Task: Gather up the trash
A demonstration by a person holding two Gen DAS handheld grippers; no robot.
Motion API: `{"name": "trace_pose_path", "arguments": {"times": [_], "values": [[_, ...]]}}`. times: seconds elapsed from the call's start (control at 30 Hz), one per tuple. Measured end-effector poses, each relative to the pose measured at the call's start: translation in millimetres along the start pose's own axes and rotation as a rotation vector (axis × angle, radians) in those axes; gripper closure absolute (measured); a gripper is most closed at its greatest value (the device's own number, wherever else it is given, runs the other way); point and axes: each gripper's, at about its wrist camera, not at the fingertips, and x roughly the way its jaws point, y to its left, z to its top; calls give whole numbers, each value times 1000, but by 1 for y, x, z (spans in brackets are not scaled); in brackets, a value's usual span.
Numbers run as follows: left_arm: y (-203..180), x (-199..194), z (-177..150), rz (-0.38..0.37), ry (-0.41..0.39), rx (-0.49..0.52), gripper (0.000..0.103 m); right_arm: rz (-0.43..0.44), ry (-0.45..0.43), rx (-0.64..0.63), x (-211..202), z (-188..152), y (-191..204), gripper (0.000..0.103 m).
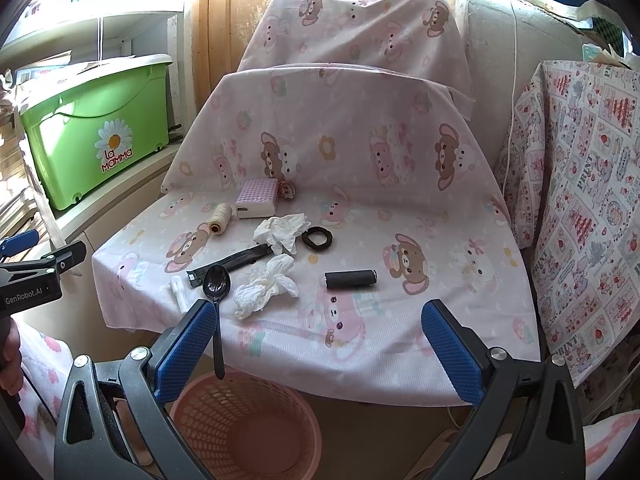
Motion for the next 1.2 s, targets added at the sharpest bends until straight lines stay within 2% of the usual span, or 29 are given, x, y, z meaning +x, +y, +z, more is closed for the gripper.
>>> {"name": "trace_pose_path", "arguments": {"times": [1.0, 1.2], "values": [[2, 0, -1, -1, 6, -1, 1, 0, 0, -7, 1, -2, 2, 0], [1, 1, -1, 1, 10, 2, 1, 12, 24, -13, 6, -3, 3, 0]]}}
